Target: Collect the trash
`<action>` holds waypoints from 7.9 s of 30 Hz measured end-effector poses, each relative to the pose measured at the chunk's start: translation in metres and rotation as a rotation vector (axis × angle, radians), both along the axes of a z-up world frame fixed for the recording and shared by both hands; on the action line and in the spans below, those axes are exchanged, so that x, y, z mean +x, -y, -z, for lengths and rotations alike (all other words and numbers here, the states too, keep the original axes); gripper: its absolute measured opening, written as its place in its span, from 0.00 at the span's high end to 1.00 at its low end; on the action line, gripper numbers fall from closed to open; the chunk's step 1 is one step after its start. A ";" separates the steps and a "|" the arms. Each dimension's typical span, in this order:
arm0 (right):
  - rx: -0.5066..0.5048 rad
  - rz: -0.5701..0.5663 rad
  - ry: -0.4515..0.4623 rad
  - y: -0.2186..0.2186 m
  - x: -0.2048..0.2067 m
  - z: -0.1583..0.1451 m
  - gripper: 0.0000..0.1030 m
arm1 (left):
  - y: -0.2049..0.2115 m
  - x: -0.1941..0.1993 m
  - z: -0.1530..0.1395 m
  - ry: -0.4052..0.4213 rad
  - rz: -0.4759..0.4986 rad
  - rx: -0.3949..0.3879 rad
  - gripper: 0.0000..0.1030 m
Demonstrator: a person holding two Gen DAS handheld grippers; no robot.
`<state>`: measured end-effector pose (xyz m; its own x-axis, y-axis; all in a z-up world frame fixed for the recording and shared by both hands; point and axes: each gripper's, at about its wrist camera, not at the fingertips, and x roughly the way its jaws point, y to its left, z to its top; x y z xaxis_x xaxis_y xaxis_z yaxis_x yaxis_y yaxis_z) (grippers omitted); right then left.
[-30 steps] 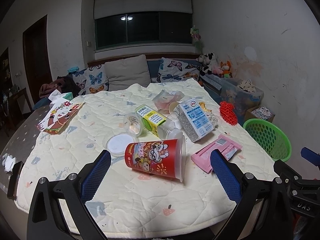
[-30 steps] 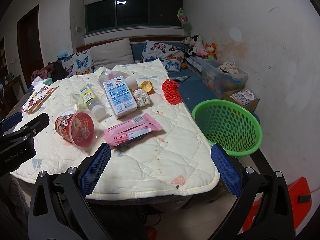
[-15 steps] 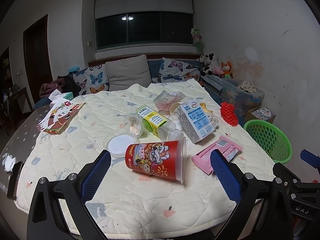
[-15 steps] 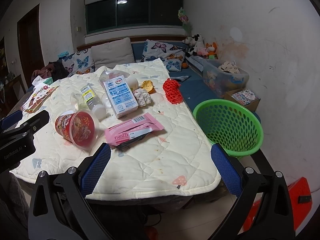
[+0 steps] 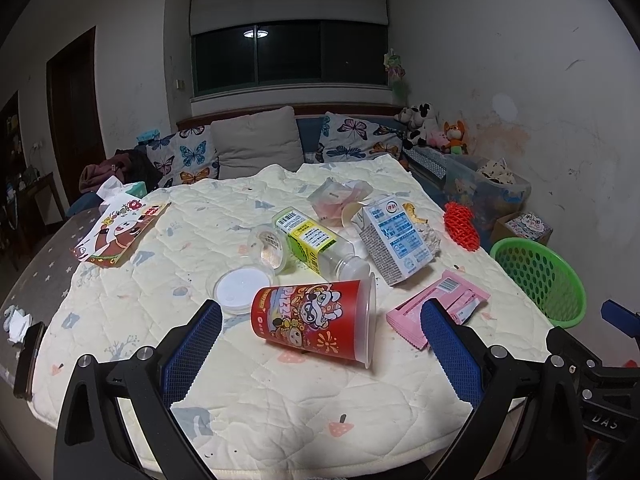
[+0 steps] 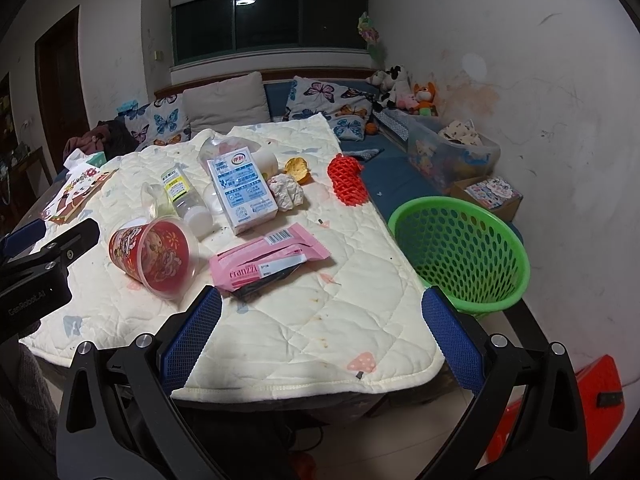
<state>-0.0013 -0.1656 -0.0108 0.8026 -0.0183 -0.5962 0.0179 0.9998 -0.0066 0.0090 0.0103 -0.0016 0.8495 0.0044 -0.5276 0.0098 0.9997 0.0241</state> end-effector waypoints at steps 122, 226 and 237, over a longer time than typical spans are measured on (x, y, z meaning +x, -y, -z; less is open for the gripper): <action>0.166 0.026 -0.136 0.188 0.154 0.070 0.67 | -0.033 0.109 0.022 -0.237 -0.047 -0.516 0.37; 0.450 -0.186 -0.259 0.030 0.102 0.072 0.26 | -0.072 0.112 0.017 -0.207 0.038 -0.256 0.23; 0.530 -0.117 -0.287 0.012 0.138 0.084 0.36 | -0.138 0.106 0.055 -0.273 -0.057 -0.241 0.23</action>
